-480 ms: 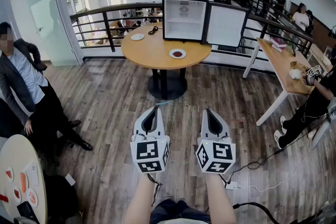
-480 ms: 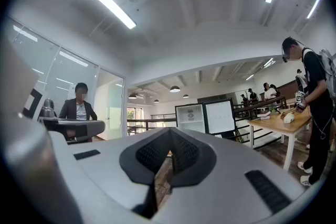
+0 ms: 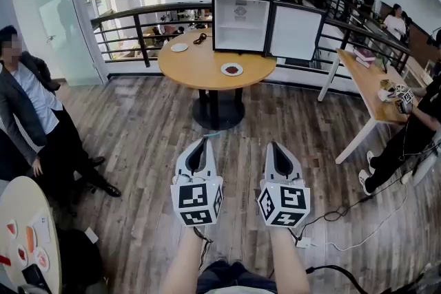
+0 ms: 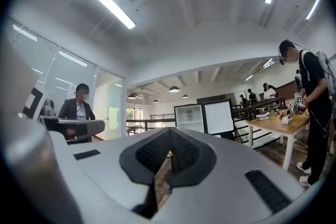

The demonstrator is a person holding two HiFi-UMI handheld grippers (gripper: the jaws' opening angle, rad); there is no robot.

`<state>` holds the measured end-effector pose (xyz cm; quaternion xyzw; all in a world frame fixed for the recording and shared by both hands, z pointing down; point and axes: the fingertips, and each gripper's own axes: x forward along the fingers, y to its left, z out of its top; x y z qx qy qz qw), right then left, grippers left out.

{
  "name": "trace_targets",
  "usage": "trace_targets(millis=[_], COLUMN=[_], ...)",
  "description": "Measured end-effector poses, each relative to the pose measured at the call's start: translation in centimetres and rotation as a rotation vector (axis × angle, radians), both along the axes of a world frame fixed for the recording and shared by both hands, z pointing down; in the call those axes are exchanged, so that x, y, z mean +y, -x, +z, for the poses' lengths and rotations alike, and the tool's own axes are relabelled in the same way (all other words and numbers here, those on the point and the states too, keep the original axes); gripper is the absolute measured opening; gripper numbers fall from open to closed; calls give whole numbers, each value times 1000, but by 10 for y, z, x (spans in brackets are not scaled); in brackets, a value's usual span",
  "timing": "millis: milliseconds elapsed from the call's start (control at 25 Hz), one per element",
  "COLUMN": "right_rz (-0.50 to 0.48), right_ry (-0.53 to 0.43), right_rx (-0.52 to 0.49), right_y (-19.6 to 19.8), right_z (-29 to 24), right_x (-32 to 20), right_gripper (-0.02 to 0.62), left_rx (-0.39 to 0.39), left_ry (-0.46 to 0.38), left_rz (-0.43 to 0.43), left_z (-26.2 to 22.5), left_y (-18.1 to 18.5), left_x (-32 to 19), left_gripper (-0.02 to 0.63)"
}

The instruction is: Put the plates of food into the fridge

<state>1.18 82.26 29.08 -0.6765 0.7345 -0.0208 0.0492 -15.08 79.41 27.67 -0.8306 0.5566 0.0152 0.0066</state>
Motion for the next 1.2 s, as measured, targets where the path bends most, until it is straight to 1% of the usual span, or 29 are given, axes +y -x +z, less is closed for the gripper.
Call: trace_targets(millis=[400, 600, 760, 920, 1200], right_rz=[-5, -19, -32, -42, -62], right_ry=[-9, -8, -4, 2, 12], right_rx=[-20, -19, -21, -37, -56], right_y=[-9, -18, -27, -36, -40], right_z=[1, 6, 8, 12, 16], right_x=[4, 6, 9, 11, 6], right_gripper=[12, 12, 12, 12, 12], left_rx=[1, 6, -2, 31, 21], left_ry=[22, 31, 58, 52, 57], left_rz=[-2, -14, -38, -42, -51], left_z=[5, 11, 19, 20, 21], left_y=[-6, -14, -16, -19, -25], left_x=[4, 6, 9, 12, 7], left_gripper=[6, 6, 6, 6, 6])
